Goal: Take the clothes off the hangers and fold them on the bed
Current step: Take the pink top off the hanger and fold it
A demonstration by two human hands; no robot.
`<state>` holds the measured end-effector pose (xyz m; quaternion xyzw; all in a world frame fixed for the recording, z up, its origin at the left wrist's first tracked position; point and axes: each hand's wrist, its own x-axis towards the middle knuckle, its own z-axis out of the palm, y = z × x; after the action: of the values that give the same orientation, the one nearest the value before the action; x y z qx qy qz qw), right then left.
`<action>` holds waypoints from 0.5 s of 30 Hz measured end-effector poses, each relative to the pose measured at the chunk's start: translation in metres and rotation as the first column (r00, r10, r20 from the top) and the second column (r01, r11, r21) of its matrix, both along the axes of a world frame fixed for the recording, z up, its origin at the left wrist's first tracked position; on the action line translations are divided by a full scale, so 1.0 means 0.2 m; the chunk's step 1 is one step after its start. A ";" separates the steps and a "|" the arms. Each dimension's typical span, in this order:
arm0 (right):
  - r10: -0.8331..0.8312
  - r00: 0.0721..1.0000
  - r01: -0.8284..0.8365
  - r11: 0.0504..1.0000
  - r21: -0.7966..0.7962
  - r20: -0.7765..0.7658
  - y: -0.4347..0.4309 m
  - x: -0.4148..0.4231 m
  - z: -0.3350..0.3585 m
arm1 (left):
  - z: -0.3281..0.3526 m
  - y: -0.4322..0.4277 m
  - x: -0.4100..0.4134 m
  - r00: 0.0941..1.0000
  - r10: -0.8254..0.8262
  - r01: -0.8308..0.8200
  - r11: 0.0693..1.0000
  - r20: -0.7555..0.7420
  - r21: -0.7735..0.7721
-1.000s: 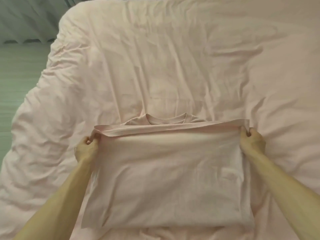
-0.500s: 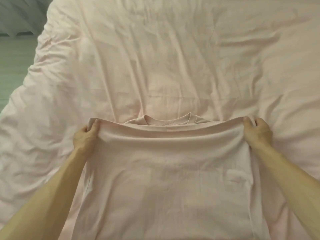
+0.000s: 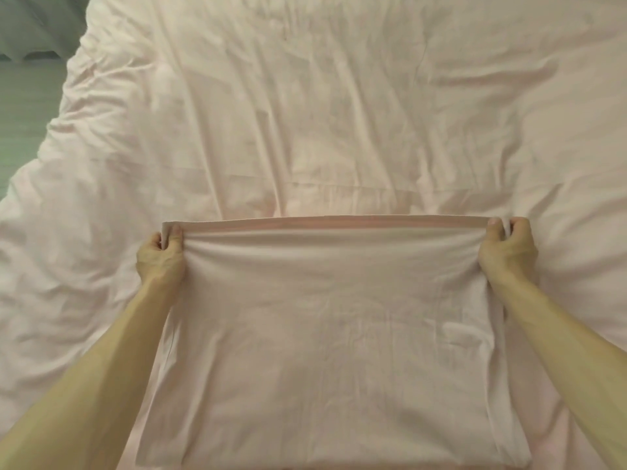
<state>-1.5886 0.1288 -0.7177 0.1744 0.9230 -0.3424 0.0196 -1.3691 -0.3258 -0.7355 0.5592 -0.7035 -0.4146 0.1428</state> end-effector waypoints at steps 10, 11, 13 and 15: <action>0.221 0.952 -0.140 0.929 0.342 -0.211 -0.04 0.27 -0.09 | 0.05 0.37 0.05 0.877 -0.271 0.438 0.790 0.397 -0.429; 0.358 0.901 -0.237 0.880 0.412 -0.246 -0.06 0.40 -0.11 | 0.03 0.48 0.11 0.812 -0.384 0.567 0.700 0.439 -0.434; 0.568 0.800 -0.441 0.774 0.455 -0.191 -0.15 0.69 -0.12 | -0.02 0.74 0.25 0.631 -0.589 0.771 0.548 0.505 -0.325; 0.701 0.709 -0.613 0.664 0.427 -0.072 -0.23 0.97 -0.12 | -0.06 0.98 0.40 0.518 -0.679 0.852 0.462 0.520 -0.245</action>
<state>-1.3941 0.0826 -0.7421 -0.2134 0.9657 -0.1481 0.0020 -1.2887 -0.1296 -0.7479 0.1845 -0.9708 -0.1415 -0.0588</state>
